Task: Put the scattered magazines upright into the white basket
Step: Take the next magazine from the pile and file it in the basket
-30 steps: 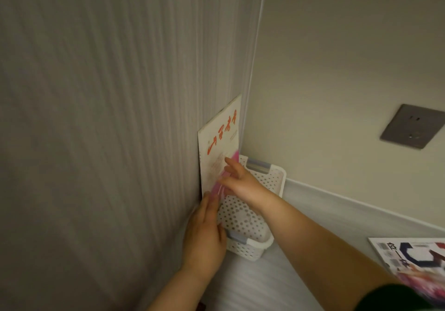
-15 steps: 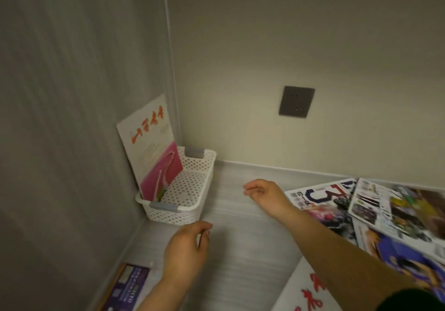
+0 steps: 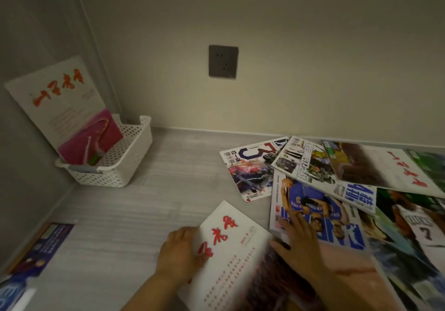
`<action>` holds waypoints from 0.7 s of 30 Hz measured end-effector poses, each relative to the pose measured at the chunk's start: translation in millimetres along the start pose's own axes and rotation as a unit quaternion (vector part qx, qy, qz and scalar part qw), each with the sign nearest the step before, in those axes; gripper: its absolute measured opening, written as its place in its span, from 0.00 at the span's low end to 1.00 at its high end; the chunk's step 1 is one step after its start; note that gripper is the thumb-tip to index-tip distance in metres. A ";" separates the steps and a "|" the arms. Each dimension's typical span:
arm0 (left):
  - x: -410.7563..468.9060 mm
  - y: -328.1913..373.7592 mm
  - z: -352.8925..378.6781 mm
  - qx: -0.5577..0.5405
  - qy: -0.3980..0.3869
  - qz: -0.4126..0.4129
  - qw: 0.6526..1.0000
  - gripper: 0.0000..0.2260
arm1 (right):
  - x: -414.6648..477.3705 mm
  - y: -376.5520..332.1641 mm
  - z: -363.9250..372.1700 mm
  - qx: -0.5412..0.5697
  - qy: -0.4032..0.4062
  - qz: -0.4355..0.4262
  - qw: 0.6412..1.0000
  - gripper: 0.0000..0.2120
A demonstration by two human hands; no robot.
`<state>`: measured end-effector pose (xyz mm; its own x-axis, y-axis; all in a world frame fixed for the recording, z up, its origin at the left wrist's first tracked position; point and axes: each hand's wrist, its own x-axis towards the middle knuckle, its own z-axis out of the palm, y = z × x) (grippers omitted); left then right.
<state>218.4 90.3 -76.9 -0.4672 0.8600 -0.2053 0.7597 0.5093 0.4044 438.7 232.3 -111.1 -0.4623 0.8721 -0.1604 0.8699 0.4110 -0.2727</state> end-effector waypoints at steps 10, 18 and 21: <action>3.5 9.6 -17.3 0.060 -0.118 -0.169 0.977 0.31 | -5.9 6.0 0.7 0.018 -0.011 -0.043 0.999 0.36; -6.6 5.0 -17.8 -0.014 -0.057 -0.165 0.985 0.11 | -6.5 4.9 -3.5 0.037 -0.015 -0.044 0.998 0.37; -14.2 11.1 -25.7 -0.094 0.013 -0.141 0.985 0.08 | -4.4 0.5 -11.4 0.085 -0.024 -0.051 0.995 0.36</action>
<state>221.8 82.9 -46.6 -0.6613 0.6825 -0.3113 0.5017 0.7110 0.4927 443.2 231.7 -99.7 -0.5581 0.8125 -0.1682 0.7782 0.4422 -0.4459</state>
